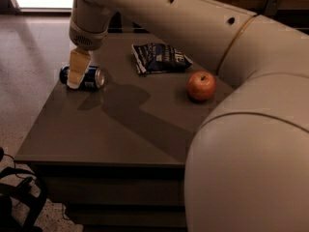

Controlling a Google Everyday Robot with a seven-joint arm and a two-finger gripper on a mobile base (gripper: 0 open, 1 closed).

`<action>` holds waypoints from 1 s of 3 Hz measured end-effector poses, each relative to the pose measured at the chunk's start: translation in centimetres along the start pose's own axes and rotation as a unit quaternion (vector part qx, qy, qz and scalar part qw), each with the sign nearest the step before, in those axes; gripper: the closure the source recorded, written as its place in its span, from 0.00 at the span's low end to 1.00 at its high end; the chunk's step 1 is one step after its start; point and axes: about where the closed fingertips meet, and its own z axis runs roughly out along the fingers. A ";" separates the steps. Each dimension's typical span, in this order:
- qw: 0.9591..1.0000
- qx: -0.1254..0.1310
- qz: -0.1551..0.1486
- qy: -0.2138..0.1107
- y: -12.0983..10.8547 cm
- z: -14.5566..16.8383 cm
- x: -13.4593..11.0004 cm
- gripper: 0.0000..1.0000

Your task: Knock pepsi can over

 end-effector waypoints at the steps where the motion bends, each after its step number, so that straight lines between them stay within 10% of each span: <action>1: 0.999 0.039 0.010 0.005 -0.5 -5.3 0.0 0.00; 3: 0.989 0.117 0.089 -0.009 -0.5 -16.3 4.5 0.00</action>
Offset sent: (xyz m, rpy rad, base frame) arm -0.0558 -0.1321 0.1596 0.0614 -0.1829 -0.3231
